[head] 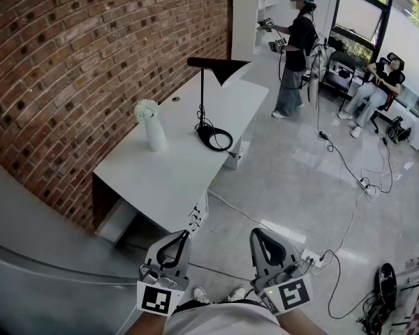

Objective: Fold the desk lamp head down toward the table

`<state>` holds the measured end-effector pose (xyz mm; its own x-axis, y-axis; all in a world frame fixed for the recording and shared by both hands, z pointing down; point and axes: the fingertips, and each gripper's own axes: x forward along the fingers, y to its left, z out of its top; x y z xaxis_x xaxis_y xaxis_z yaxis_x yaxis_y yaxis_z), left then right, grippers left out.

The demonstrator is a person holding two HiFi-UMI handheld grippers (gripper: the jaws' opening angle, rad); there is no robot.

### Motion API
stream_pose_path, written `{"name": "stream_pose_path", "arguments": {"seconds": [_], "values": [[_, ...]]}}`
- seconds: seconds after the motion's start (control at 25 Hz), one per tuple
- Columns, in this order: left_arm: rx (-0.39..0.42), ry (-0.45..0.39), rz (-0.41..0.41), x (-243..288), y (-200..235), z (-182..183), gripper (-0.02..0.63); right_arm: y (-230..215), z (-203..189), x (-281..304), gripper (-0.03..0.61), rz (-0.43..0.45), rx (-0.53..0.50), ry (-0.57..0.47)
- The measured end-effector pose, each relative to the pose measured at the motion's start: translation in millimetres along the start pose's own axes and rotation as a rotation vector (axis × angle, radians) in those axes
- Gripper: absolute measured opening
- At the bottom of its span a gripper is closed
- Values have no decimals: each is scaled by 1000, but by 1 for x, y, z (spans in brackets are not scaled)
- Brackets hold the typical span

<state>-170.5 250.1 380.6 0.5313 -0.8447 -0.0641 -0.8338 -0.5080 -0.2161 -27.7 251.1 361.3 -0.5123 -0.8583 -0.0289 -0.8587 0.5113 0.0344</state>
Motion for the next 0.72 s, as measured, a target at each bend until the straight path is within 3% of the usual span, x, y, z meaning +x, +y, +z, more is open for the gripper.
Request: {"name": "stream_pose_path", "arguments": {"seconds": [0.72], "values": [[-24, 5, -5, 1, 0, -5, 11, -2, 0, 0, 18, -16, 6, -16]]}}
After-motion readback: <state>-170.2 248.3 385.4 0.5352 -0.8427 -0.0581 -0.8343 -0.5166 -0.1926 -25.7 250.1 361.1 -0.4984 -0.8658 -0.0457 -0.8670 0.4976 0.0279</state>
